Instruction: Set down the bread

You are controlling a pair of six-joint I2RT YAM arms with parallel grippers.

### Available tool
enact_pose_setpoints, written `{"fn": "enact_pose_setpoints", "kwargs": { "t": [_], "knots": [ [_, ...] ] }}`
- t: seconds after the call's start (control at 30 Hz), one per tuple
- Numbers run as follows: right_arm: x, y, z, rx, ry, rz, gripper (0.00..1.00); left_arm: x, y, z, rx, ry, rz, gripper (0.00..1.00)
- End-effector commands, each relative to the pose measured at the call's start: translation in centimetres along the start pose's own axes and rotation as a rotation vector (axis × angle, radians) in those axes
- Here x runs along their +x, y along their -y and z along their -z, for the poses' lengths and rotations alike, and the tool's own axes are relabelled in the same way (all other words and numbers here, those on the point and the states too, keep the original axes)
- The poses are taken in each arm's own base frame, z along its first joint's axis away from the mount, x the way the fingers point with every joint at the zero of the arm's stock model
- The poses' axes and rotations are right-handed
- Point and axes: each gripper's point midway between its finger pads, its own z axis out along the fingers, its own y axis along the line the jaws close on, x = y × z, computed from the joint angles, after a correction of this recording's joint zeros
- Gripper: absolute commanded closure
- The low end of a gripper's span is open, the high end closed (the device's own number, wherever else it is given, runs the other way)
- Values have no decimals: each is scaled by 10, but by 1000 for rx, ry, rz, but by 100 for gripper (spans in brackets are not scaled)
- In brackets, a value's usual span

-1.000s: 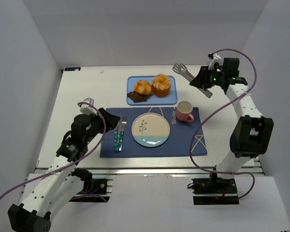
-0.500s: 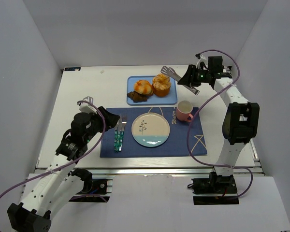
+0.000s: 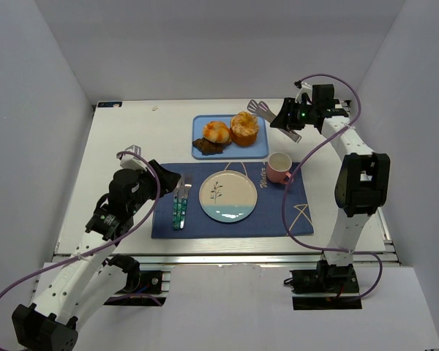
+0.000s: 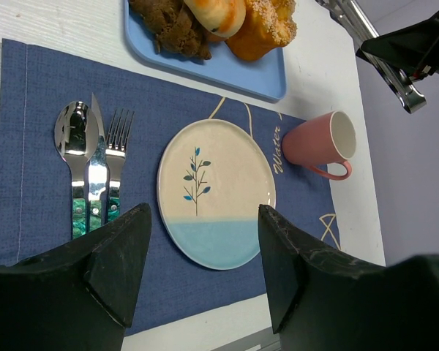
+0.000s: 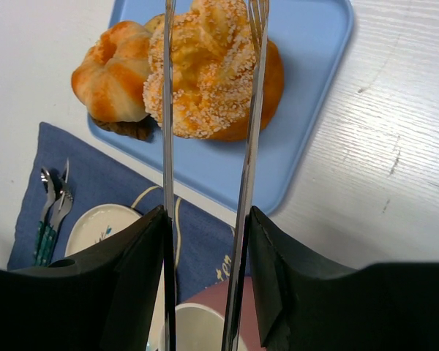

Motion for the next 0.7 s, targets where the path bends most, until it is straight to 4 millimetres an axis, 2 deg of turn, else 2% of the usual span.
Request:
{"fn": "enact_pose_setpoints", "kwargs": {
  "t": [0.0,0.27,0.67],
  "knots": [
    [-17,3,3,33,29,62,48,-12,8,3,17,35,5,30],
    [6,2,-13,46,-37,78,46,-11,6,5,10,37,5,31],
    [14,13,-11,114,-72,99,44,-11,3,9,6,46,12,30]
  ]
}}
